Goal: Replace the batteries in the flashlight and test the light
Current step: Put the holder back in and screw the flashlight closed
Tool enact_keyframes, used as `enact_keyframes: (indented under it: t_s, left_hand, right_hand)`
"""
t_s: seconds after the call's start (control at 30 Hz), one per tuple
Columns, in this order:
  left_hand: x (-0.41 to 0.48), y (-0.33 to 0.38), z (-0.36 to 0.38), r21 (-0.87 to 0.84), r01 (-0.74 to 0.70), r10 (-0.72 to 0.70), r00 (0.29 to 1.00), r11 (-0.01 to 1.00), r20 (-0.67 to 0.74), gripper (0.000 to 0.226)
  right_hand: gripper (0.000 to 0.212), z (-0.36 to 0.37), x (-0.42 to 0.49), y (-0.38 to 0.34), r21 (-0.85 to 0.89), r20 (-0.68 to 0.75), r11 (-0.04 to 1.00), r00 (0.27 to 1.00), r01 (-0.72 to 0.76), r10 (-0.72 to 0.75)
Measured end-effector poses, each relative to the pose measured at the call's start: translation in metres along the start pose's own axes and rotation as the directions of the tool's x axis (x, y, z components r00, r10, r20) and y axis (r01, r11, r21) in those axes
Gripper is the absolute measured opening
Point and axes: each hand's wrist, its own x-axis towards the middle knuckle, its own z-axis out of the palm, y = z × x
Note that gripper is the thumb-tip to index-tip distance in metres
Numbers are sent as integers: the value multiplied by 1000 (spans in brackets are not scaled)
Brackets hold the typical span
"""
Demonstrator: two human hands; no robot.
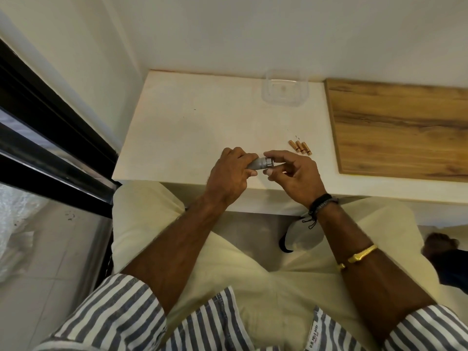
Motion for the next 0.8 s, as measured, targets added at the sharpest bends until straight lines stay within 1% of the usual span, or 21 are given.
enact_keyframes:
  t_s: [0.17, 0.2, 0.23, 0.37, 0.43, 0.5, 0.53, 0.57, 0.63, 0.67, 0.73, 0.8]
  left_hand:
    - [1, 0, 1, 7, -18, 18, 1000, 1000, 3, 34]
    - [1, 0, 1, 9, -31, 31, 1000, 999, 2, 34]
    - [0, 1, 1, 10, -45, 45, 999, 999, 0, 34]
    - [0, 2, 3, 28, -88, 89, 996, 996, -9, 35]
    - [0, 2, 3, 29, -95, 95, 995, 995, -9, 34]
    - [-1, 2, 4, 12, -91, 91, 996, 996, -24, 33]
    - [-1, 2, 4, 0, -81, 81, 996, 997, -30, 33]
    - [0, 1, 4, -6, -65, 65, 997, 998, -33, 32]
    - [1, -2, 4, 2, -21, 21, 999, 1000, -26, 32]
    - [1, -3, 4, 10, 2, -1, 1000, 1000, -16, 32]
    - [2, -5, 3, 19, 28, -28, 1000, 999, -3, 33]
    - [2, -6, 3, 18, 29, -29, 1000, 999, 4, 33]
  right_hand:
    - [24, 3, 0, -4, 33, -40, 995, 994, -99, 100]
    - [23, 3, 0, -6, 25, -51, 993, 992, -115, 116]
    - [28, 4, -1, -8, 6, -65, 991, 989, -130, 130]
    - [57, 8, -1, -11, -142, -138, 967, 971, -214, 195]
    - [66, 9, 1, -9, -218, -167, 942, 960, -256, 223]
    - [70, 10, 1, -9, -192, -165, 940, 954, -281, 252]
    - [65, 9, 1, -8, -138, -147, 952, 956, -274, 253]
    - [56, 9, 0, -9, -61, -123, 965, 961, -255, 246]
    - [30, 6, -1, -7, 59, -69, 979, 978, -195, 199]
    - [26, 4, 0, -6, 56, -47, 987, 987, -152, 154]
    - [35, 2, 0, -2, 14, -28, 997, 997, -73, 73]
    - [36, 2, -1, -3, 3, -38, 998, 997, -61, 61]
